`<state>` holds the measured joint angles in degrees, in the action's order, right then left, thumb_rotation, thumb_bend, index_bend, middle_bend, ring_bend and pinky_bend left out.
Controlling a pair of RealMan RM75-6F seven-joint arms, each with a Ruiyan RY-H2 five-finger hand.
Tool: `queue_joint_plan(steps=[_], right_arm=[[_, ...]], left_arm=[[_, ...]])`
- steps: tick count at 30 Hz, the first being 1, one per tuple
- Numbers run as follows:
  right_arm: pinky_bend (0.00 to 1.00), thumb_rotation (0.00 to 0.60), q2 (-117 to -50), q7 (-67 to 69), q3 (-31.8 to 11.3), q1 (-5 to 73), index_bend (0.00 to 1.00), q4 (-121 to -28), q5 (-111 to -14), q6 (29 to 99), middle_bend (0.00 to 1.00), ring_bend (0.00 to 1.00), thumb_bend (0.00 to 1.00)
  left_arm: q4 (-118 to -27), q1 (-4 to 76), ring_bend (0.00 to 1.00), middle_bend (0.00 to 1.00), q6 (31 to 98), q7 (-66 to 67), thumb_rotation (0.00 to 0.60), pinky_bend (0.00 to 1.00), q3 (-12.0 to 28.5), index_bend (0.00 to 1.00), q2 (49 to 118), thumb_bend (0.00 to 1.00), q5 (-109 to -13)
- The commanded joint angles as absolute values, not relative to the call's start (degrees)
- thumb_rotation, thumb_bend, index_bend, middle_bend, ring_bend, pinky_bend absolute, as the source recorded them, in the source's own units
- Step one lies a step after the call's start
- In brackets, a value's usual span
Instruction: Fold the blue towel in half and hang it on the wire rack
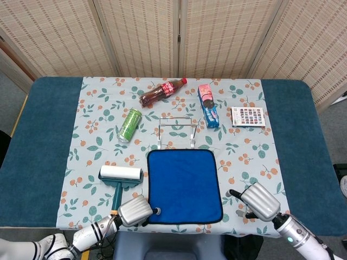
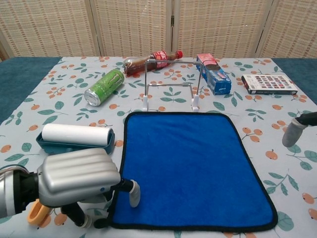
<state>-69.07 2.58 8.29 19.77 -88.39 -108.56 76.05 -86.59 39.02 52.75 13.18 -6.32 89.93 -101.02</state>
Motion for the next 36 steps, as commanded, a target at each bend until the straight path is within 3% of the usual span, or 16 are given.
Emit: queue_joint_plan(steps=[1,18,27,36], right_arm=[[1.00,0.600,-69.1,2.8,8.3,19.7,0.38,-88.2,-108.5,76.3,0.93,0.95,0.16],[1.00,0.600,-69.9,4.2,8.3,19.9,0.38,-87.1,-108.2,77.0,0.93,0.95,0.16],[1.00,0.600,-69.9,4.4,8.2,19.9,0.38,-87.1,-108.2,77.4,0.93,0.95,0.16],[1.00,0.600,-69.7,4.2,8.3,19.9,0.38,-87.4,-108.6,77.9,0.93,0.95,0.16]], left_arm=[[-86.3,39.2,0.91,0.97,52.6,13.4,0.600,0.99,-6.0,0.37,90.6,0.29,-100.5],[-86.3,39.8,0.91,0.98,51.9,13.6,0.600,0.99,-5.8,0.47,91.5,0.29,-97.7],[-86.3,40.1,0.92,0.98,52.1,12.6,0.600,0.99,-6.3,0.56,91.5,0.43,-97.5],[-87.0,40.4,0.92,0.99,52.0,11.4,0.600,1.00,-6.0,0.61,91.4,0.50,-96.5]])
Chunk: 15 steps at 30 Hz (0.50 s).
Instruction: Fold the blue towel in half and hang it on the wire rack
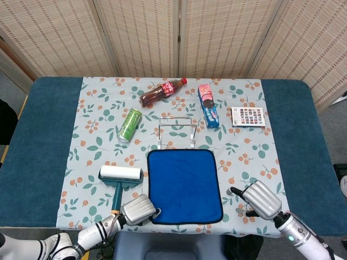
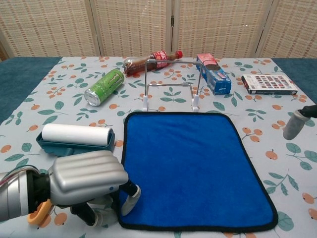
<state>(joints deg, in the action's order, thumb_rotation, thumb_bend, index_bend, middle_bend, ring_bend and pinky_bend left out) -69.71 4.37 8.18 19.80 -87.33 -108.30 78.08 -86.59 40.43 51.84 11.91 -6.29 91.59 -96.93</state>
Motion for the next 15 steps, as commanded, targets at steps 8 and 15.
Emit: queue_joint_plan(steps=[8,15], right_arm=[[1.00,0.600,-71.6,3.5,9.8,22.4,0.38,-87.7,-112.1,74.5,0.93,0.95,0.16],[1.00,0.600,-75.5,3.2,10.5,24.6,0.41,-85.5,-112.6,70.0,0.93,0.95,0.16]], left_arm=[[-89.1,40.5,0.92,0.99,52.4,10.7,0.600,1.00,-5.4,0.60,89.8,0.50,-95.3],[-89.4,40.3,0.92,0.99,53.1,10.4,0.600,1.00,-5.7,0.60,89.7,0.50,-95.5]])
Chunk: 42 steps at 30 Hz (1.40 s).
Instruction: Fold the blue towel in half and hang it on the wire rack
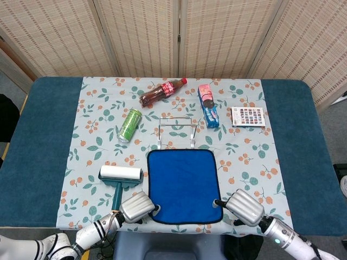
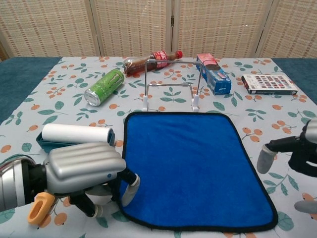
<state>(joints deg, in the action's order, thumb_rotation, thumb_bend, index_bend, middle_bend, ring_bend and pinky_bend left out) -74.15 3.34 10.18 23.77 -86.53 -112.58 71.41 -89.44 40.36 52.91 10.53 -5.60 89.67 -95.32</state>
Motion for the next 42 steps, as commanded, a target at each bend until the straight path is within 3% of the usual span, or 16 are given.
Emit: queue_joint_plan(steps=[1,16,42], right_arm=[[1.00,0.600,-76.0,3.1,10.5,24.8,0.41,-85.1,-112.5,69.5,0.93,0.95,0.16],[1.00,0.600,-80.3,0.9,11.2,25.7,0.45,-79.3,-111.4,67.5,0.93,0.95,0.16],[1.00,0.600,-82.9,0.8,11.8,27.7,0.46,-77.3,-108.6,65.0,0.93,0.95,0.16]], left_arm=[[-89.4,40.3,0.92,0.99,53.2,10.3,0.600,1.00,-5.7,0.60,89.7,0.50,-95.5],[-89.4,40.0,0.92,0.99,53.6,10.1,0.600,1.00,-6.1,0.60,89.9,0.50,-95.3],[-89.2,39.5,0.92,0.99,54.0,9.7,0.600,1.00,-6.3,0.59,89.8,0.50,-94.9]])
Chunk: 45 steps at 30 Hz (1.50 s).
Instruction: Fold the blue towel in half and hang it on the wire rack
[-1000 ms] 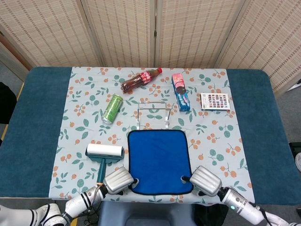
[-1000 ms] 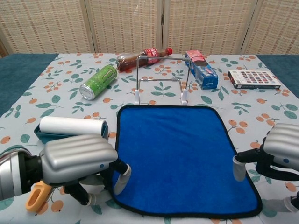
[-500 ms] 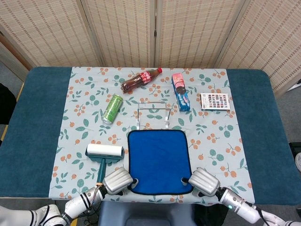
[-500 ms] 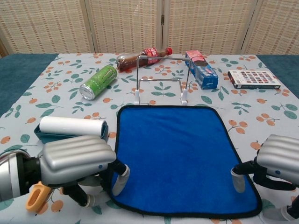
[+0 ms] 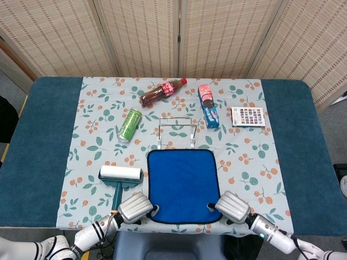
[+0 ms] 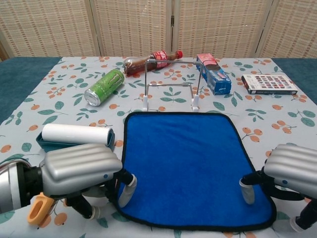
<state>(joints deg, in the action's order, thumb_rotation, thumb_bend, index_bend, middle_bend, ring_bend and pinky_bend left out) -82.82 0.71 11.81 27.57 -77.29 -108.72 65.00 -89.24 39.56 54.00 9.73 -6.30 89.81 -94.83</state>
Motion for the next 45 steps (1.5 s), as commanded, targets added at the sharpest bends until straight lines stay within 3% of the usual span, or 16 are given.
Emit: queue_joint_plan(steps=[1,9,16,23,31,45], right_arm=[[1.00,0.600,-82.9,0.8,11.7,27.7,0.46,-77.3,-108.5,64.9,0.93,0.95,0.16],[1.00,0.600,-83.5,1.4,11.4,28.5,0.48,-77.1,-107.7,64.6,0.93,0.95,0.19],[1.00,0.600,-84.2,2.1,11.4,28.8,0.59,-76.5,-107.6,65.1,0.93,0.95,0.31],[1.00,0.600,-83.5,3.1,11.0,28.6,0.65,-77.7,-107.2,67.1,0.94,0.95,0.35],[1.00,0.600,-82.1,3.3,8.2,28.8,0.65,-80.2,-104.4,68.3,0.94,0.95,0.35],[1.00,0.600,-82.6,1.4,1.8,31.4,0.65,-82.3,-96.5,64.0,0.94,0.95,0.36]], left_arm=[[-89.2,39.6,0.92,0.99,54.1,9.6,0.600,1.00,-6.3,0.59,89.8,0.50,-94.9],[-89.0,39.5,0.92,0.99,54.2,9.3,0.600,1.00,-6.3,0.59,89.9,0.50,-95.0],[-88.8,39.4,0.92,0.99,54.5,8.7,0.600,1.00,-6.1,0.59,89.6,0.50,-94.8],[-89.4,39.4,0.92,0.99,55.7,6.1,0.600,1.00,-5.3,0.59,88.7,0.50,-94.7],[-90.1,40.8,0.92,0.99,55.2,2.6,0.600,1.00,-2.1,0.59,87.5,0.50,-92.3],[-86.4,44.3,0.92,0.99,50.0,-1.3,0.600,1.00,5.5,0.58,87.4,0.50,-81.9]])
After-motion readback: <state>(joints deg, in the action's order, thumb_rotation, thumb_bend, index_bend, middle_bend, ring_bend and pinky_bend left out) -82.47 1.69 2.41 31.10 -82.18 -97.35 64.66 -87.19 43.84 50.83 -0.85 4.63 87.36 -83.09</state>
